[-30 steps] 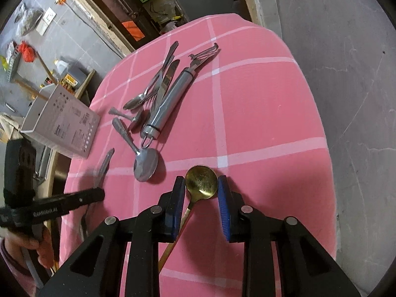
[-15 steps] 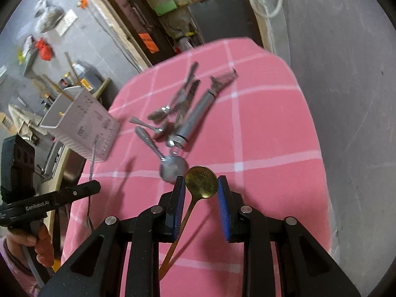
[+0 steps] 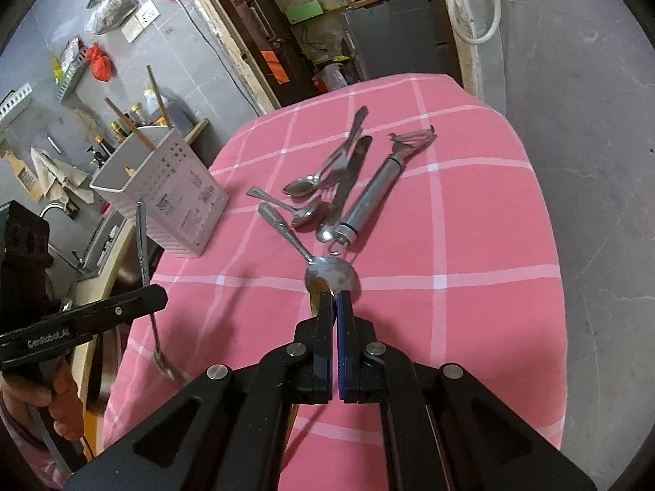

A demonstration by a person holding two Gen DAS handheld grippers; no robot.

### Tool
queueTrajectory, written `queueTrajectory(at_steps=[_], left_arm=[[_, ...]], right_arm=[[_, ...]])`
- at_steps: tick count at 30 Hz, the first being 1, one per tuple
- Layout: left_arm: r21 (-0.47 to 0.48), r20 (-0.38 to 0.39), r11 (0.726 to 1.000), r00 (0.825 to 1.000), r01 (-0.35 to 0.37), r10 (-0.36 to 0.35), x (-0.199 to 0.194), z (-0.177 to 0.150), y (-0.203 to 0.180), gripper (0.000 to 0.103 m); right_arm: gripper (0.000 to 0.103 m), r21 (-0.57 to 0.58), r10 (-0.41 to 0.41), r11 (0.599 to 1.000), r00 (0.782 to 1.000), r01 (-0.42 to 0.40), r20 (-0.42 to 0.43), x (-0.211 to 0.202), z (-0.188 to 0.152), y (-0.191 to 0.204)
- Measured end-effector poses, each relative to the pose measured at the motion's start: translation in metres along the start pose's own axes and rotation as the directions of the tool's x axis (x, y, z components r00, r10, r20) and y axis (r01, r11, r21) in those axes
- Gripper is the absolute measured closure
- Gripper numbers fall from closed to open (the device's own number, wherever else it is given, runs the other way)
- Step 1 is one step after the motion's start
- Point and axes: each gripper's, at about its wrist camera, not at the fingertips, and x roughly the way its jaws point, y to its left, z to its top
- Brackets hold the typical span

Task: Organize utensils
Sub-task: 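Lift both spoons over the white holder and release them inside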

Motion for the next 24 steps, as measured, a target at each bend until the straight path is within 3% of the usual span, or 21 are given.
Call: queueTrajectory(at_steps=[1, 14, 20, 24], left_arm=[[0.0, 0.009, 1.0, 1.0, -0.001, 0.001, -0.002, 0.0, 0.0, 0.1], [0.028, 0.117, 0.999, 0.993, -0.039, 0.035, -0.046, 0.024, -0.008, 0.1], [0.004, 0.233, 0.999, 0.972, -0.034, 0.032, -0.101, 0.057, -0.006, 0.1], [-0.017, 0.323, 0.999, 0.946, -0.038, 0.042, -0.138, 0.083, 0.003, 0.1]], right_arm=[[0.101, -0.007, 0.001, 1.0, 1.0, -0.001, 0.004, -0.001, 0.0, 0.002], [0.101, -0.133, 0.048, 0.991, 0.986, -0.027, 0.157, -0.043, 0.027, 0.047], [0.101, -0.202, 0.099, 0.979, 0.953, -0.04, 0.288, -0.075, 0.068, 0.075], [0.101, -0.235, 0.176, 0.968, 0.91, -0.091, 0.375, -0.094, 0.104, 0.098]])
